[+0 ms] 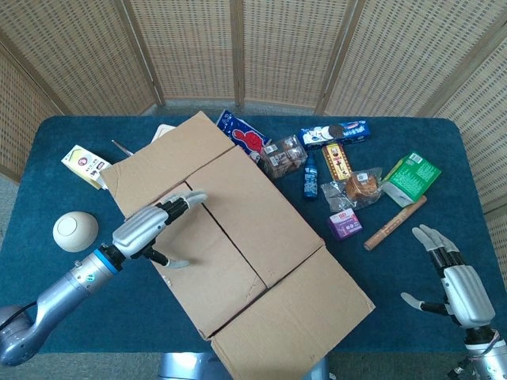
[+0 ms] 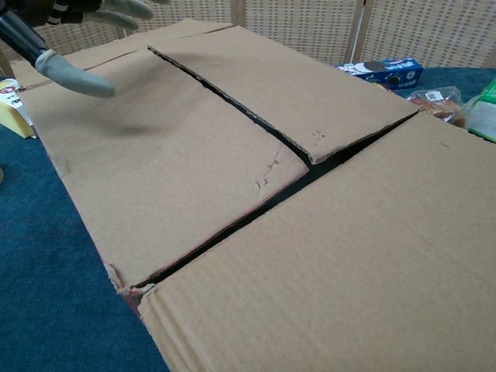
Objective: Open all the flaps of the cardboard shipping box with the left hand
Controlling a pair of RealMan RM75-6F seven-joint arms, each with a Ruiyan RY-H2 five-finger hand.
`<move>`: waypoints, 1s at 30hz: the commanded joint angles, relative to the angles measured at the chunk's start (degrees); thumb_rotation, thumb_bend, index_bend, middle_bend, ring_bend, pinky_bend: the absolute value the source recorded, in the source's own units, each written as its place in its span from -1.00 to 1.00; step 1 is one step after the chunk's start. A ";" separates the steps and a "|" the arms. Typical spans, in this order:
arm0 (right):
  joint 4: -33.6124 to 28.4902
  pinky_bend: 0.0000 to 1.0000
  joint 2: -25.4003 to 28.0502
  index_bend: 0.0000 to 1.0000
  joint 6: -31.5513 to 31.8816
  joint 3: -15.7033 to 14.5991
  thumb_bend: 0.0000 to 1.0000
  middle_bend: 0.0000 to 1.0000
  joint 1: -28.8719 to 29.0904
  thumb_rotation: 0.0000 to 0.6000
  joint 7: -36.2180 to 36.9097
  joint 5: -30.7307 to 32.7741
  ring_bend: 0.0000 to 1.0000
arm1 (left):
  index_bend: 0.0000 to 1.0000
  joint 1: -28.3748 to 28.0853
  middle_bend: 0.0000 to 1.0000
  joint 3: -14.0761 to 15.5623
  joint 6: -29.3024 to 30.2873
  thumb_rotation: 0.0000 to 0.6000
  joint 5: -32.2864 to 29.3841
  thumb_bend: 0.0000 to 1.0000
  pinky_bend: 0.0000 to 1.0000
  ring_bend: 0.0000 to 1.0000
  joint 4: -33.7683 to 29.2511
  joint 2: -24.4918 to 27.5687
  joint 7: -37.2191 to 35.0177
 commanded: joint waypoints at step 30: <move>0.28 -0.79 0.15 -1.00 -0.24 0.06 -0.90 -1.00 0.26 1.00 1.00 0.21 -1.00 | -1.00 -3.48 -1.00 -8.37 6.52 1.00 -10.71 -0.77 -0.95 -1.00 13.69 -20.78 35.99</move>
